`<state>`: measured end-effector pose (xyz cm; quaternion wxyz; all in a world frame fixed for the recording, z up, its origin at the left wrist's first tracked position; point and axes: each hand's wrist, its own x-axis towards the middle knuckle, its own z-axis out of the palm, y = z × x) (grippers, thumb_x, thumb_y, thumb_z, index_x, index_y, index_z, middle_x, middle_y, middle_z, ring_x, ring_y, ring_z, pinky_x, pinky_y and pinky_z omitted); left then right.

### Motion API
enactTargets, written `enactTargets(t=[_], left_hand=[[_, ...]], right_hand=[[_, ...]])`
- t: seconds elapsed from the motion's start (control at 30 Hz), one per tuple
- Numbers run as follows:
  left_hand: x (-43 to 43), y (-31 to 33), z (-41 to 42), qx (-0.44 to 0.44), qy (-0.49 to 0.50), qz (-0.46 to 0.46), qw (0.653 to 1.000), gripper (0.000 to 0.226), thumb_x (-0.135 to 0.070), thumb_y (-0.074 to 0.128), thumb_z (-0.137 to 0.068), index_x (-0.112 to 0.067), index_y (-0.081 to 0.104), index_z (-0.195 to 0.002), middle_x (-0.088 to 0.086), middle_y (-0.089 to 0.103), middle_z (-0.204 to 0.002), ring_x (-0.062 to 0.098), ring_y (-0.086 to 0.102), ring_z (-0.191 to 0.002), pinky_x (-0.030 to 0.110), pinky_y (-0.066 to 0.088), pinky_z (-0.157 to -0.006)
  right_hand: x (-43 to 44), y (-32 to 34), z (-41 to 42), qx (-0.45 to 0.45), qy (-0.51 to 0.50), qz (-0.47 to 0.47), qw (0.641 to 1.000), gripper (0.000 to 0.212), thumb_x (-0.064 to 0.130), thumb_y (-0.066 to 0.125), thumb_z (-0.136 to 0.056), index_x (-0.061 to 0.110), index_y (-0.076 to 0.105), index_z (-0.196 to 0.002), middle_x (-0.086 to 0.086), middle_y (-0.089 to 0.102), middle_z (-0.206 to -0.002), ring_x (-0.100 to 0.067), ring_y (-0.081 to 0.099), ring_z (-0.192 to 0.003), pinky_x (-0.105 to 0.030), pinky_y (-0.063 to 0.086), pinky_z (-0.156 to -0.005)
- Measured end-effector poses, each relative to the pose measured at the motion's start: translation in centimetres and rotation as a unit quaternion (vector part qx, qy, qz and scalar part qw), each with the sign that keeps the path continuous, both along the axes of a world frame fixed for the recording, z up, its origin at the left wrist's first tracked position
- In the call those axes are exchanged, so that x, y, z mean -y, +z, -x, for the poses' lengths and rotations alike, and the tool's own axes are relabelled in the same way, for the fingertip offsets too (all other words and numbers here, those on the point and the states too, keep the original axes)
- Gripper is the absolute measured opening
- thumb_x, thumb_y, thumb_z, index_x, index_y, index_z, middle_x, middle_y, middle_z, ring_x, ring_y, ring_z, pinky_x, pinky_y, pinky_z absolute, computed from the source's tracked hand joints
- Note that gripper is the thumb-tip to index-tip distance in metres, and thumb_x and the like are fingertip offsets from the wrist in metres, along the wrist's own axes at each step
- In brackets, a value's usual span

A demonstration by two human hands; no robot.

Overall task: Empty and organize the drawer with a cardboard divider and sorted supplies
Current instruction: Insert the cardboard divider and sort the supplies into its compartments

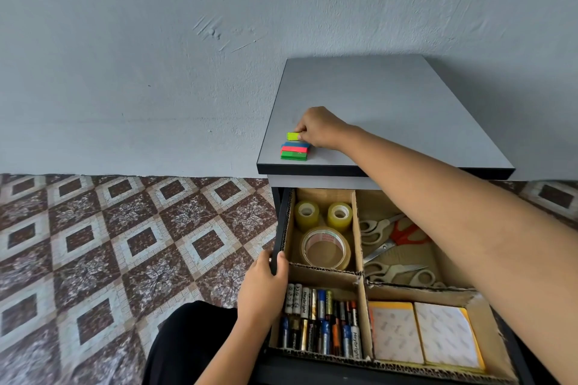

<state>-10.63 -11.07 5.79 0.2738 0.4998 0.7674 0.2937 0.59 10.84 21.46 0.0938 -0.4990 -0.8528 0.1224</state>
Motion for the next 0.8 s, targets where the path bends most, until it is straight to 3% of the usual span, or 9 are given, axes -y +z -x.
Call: enactTargets(t=[0.1, 0.27, 0.47, 0.6, 0.7, 0.8], left_hand=[[0.0, 0.1, -0.1, -0.001, 0.001, 0.006, 1.000, 0.038, -0.045, 0.035, -0.097, -0.019, 0.052, -0.120, -0.001, 0.063, -0.099, 0.014, 0.059, -0.087, 0.025, 0.040, -0.066], [0.1, 0.5, -0.3, -0.005, 0.000, 0.009, 1.000, 0.037, -0.043, 0.036, -0.097, -0.019, 0.051, -0.121, -0.003, 0.061, -0.101, 0.013, 0.055, -0.085, 0.027, 0.040, -0.069], [0.2, 0.4, -0.1, -0.003, -0.007, 0.016, 1.000, 0.036, -0.045, 0.035, -0.097, -0.019, 0.053, -0.115, 0.001, 0.063, -0.096, 0.016, 0.060, -0.081, 0.030, 0.043, -0.064], [0.3, 0.5, -0.4, -0.004, -0.007, 0.016, 1.000, 0.038, -0.044, 0.036, -0.098, -0.017, 0.051, -0.119, 0.000, 0.062, -0.092, 0.016, 0.059, -0.077, 0.029, 0.041, -0.059], [0.4, 0.7, -0.4, -0.014, -0.007, 0.020, 1.000, 0.039, -0.044, 0.034, -0.098, -0.016, 0.051, -0.121, 0.001, 0.061, -0.091, 0.016, 0.057, -0.075, 0.029, 0.039, -0.057], [0.4, 0.8, -0.4, -0.010, -0.007, 0.025, 1.000, 0.042, -0.044, 0.034, -0.098, -0.015, 0.050, -0.123, 0.002, 0.060, -0.095, 0.020, 0.058, -0.080, 0.031, 0.039, -0.063]], right_hand=[[0.1, -0.1, -0.2, -0.042, -0.012, 0.005, 0.999, 0.026, 0.006, 0.056, -0.090, 0.000, 0.066, -0.113, -0.014, 0.066, -0.115, -0.024, 0.059, -0.106, -0.027, 0.043, -0.087], [0.6, 0.5, -1.3, -0.113, -0.042, 0.001, 0.993, 0.027, 0.006, 0.059, -0.088, 0.005, 0.067, -0.113, -0.010, 0.066, -0.116, -0.021, 0.059, -0.107, -0.019, 0.038, -0.080], [6.1, 1.8, -4.7, -0.224, -0.067, 0.011, 0.972, 0.023, 0.014, 0.063, -0.087, 0.006, 0.069, -0.109, -0.008, 0.069, -0.105, -0.017, 0.059, -0.088, -0.020, 0.038, -0.070], [12.4, 0.6, -8.3, -0.269, -0.089, 0.059, 0.957, 0.031, 0.016, 0.067, -0.086, 0.008, 0.066, -0.116, 0.007, 0.064, -0.094, -0.003, 0.055, -0.080, -0.006, 0.037, -0.064], [16.9, -2.0, -10.7, -0.268, -0.106, 0.109, 0.951, 0.028, 0.016, 0.067, -0.085, 0.015, 0.066, -0.113, 0.015, 0.059, -0.080, 0.003, 0.053, -0.071, -0.012, 0.039, -0.065], [20.3, -5.6, -12.6, -0.252, -0.136, 0.165, 0.944, 0.019, 0.015, 0.068, -0.084, 0.022, 0.066, -0.101, 0.011, 0.062, -0.076, -0.005, 0.060, -0.073, -0.022, 0.048, -0.069]])
